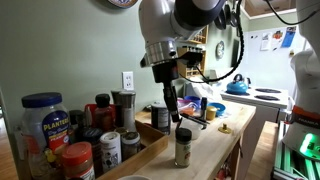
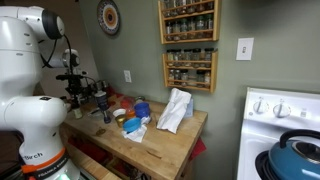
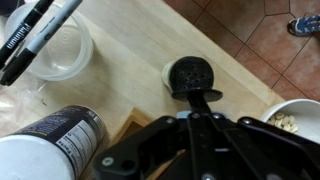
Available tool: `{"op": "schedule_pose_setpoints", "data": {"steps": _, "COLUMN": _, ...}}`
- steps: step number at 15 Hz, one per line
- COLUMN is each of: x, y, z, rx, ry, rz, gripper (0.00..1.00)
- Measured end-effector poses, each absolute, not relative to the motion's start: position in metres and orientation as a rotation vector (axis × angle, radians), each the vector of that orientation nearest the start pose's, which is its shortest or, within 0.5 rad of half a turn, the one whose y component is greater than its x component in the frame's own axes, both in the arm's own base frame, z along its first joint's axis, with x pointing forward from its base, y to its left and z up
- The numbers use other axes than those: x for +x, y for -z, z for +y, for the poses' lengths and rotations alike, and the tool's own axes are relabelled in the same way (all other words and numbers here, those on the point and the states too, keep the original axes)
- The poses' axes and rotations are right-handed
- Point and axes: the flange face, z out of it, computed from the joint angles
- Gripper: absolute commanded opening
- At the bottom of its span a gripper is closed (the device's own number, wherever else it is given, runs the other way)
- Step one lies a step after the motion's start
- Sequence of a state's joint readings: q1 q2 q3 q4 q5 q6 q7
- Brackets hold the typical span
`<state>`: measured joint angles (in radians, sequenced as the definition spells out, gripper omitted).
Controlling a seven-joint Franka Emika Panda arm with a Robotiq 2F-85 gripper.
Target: Close the lid on the jar at the front of the counter
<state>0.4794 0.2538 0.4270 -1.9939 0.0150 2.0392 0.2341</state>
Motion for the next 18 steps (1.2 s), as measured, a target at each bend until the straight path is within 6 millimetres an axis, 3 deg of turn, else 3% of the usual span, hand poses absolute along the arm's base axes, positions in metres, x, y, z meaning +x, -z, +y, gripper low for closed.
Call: {"op": "schedule_pose_setpoints", "data": {"steps": 18, "x": 0.359, "y": -0.311, "z": 0.438, "rx": -2.966, "ry": -0.412, "rz": -0.991, "gripper": 0.00}}
